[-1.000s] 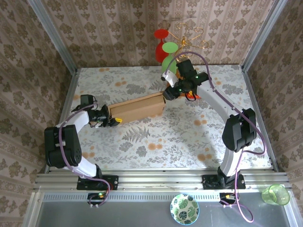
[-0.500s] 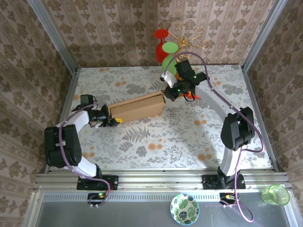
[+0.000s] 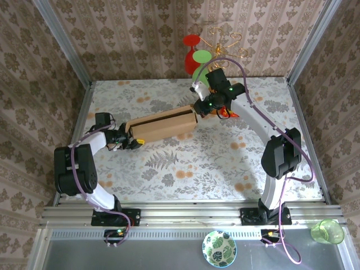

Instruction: Fold the paper box

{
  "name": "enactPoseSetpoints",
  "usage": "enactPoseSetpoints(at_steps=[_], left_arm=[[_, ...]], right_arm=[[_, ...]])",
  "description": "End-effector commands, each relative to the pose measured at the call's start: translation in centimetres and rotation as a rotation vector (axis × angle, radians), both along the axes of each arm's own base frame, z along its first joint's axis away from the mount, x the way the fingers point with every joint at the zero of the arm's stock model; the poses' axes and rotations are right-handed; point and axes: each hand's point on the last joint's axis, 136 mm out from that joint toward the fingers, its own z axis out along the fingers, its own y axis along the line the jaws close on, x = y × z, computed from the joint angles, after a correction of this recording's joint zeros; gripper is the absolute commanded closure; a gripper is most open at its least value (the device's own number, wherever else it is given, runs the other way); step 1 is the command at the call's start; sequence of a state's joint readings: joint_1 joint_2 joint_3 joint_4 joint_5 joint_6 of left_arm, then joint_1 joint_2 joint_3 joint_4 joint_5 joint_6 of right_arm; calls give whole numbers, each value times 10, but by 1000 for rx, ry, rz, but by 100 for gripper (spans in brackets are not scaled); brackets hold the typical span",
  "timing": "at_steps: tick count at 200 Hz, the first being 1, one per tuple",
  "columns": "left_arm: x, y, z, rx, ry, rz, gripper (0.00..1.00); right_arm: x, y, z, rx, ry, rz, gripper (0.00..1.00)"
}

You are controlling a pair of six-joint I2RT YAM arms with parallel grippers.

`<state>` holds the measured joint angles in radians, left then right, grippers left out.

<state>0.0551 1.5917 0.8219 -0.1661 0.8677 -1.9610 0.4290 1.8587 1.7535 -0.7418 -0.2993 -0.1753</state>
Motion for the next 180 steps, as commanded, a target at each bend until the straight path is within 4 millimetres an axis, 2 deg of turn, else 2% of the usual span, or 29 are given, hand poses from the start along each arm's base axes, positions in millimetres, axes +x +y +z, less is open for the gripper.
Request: enactPoseSetpoints(at_steps=[1,24,100,142,180], left_arm=[[6,6,-9,-12,24,55,46],[10,7,-9,-16,19,82,54],[7,7,-10,-11,40,83,55],[8,8,-10,-11,41,87,58],[6,8,-10,-7,51,94,59]], right_arm=[[-7,8,-4,2,56,-36,100],[-9,9,-1,31,69,-81,100],[-11,8,2,71,146,-181,100],[-14,11,-6,101,186,-220,100],[-10,9,-1,99,202,-261,100]])
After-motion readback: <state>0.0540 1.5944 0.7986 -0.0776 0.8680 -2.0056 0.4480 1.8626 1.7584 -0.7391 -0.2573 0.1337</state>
